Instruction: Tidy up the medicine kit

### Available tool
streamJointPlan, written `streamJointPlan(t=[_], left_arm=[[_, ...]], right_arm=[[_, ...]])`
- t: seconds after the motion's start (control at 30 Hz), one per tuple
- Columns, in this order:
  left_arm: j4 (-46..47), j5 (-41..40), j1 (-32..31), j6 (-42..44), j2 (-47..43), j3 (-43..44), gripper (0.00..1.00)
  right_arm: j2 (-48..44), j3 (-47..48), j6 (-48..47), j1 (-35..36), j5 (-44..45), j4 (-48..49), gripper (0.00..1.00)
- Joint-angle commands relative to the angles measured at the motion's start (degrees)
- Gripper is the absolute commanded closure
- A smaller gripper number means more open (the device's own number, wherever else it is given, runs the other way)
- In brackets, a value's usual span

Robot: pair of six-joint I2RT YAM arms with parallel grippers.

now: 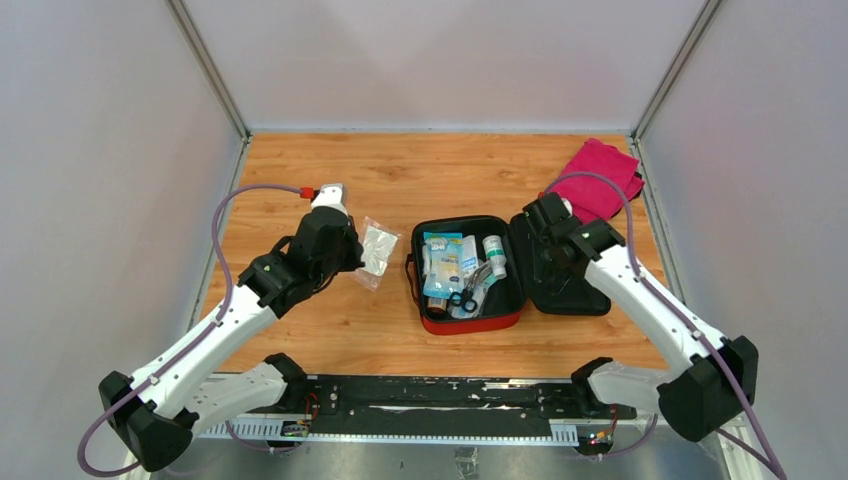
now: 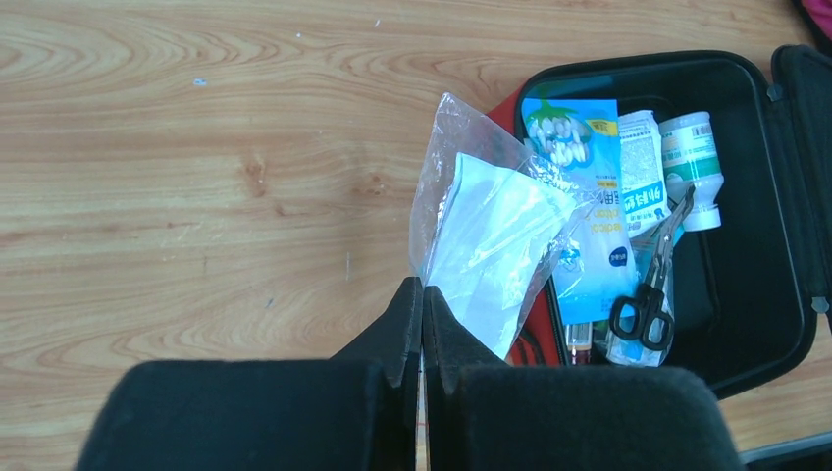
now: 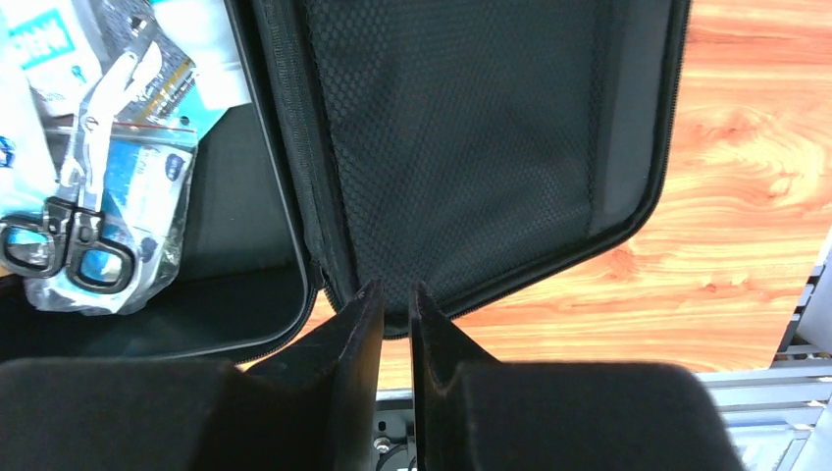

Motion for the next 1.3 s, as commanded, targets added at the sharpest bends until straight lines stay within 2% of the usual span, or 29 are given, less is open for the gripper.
streamJointPlan(t=[0.0, 0.2, 0.33, 0.63, 0.8, 1.13, 1.27], left_arm=[[-0.8, -0.4, 0.6, 1.2, 0.1, 1.2, 1.0], [-1.3, -0.4, 0.9, 1.8, 0.4, 1.9, 1.0], [-1.4, -0.5, 1.2, 2.3, 0.6, 2.3, 1.0], [-3.7, -4.1, 1.8, 2.1, 0.3, 3.5, 1.0], [-5.4, -7.7, 2.0, 2.1, -0.3, 4.4, 1.0], [-8.2, -13.1, 2.4, 1.9, -2.7, 4.9, 1.0], [-8.8, -14.2, 2.5, 1.5, -3.3, 4.9, 1.0]], right_arm=[[3.8, -2.3, -2.0, -0.8, -3.0, 1.2, 0.8], [10.1, -2.5, -2.0, -0.7, -6.0, 2.7, 0.83], [11.5, -3.3, -1.0, -0.1, -11.4, 6.5, 0.85], [14.8, -2.2, 6.8, 6.7, -20.5, 14.5, 0.85], [17.3, 1.9, 11.4, 12.4, -20.3, 17.6, 0.85], [22.5, 5.9, 16.5, 15.1, -24.5, 26.7, 0.85], [17.1, 4.7, 17.2, 15.0, -19.1, 26.3, 0.84]])
